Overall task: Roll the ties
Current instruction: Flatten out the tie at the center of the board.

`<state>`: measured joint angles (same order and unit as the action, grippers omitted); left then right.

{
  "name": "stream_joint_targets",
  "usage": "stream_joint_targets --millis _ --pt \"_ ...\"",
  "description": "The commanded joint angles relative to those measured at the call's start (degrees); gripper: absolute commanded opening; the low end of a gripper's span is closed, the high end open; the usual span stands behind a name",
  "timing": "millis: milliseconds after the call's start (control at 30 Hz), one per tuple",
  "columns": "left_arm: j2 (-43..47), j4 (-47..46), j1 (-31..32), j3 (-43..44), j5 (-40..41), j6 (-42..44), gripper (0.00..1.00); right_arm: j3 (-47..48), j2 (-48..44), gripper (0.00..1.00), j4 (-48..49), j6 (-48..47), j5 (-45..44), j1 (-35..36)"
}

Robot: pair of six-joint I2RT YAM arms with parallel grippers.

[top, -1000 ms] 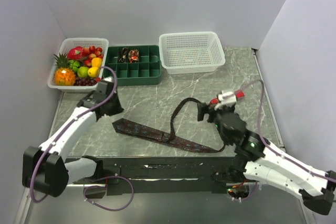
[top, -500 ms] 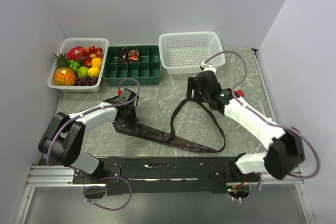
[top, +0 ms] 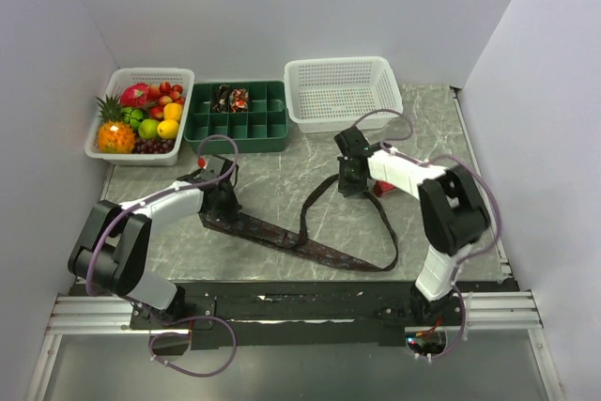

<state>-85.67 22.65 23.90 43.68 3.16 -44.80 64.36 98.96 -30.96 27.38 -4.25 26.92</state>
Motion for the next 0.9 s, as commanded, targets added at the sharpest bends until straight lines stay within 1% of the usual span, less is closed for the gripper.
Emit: stream_joint_targets --millis 0,133,233,300,433,500,733,867 --pt "-0.9 6.96 -3.16 -2.2 7.39 0.32 0.01 6.82 5.97 0.0 -3.93 -0.04 0.65 -2.22" --pt "-4.14 11.87 -4.47 0.61 8.7 1.46 0.01 9.55 10.63 0.0 -6.47 -0.39 0.56 -4.68" --pt "-6.96 15.04 -6.05 3.25 9.93 2.17 0.01 10.18 11.26 0.0 -7.1 -0.74 0.3 -7.4" --pt "-7.76 16.01 -7.2 4.92 10.72 2.69 0.01 9.47 10.91 0.0 -6.83 -1.18 0.47 -9.6" --pt "-7.76 16.1 -11.76 5.36 9.94 4.45 0.01 8.42 9.77 0.0 -6.83 -1.71 0.65 -13.29" --pt "-8.11 16.89 -12.73 6.33 10.2 4.8 0.01 7.63 9.06 0.0 -6.39 -1.8 1.08 -15.21" --pt "-10.04 17.69 -18.88 8.26 10.73 8.05 0.01 3.68 5.99 0.0 -4.81 -2.24 2.14 -19.7" --pt "-11.54 17.42 -19.59 8.96 10.38 8.32 0.01 2.09 3.0 0.0 -3.85 -3.03 1.79 -21.03"
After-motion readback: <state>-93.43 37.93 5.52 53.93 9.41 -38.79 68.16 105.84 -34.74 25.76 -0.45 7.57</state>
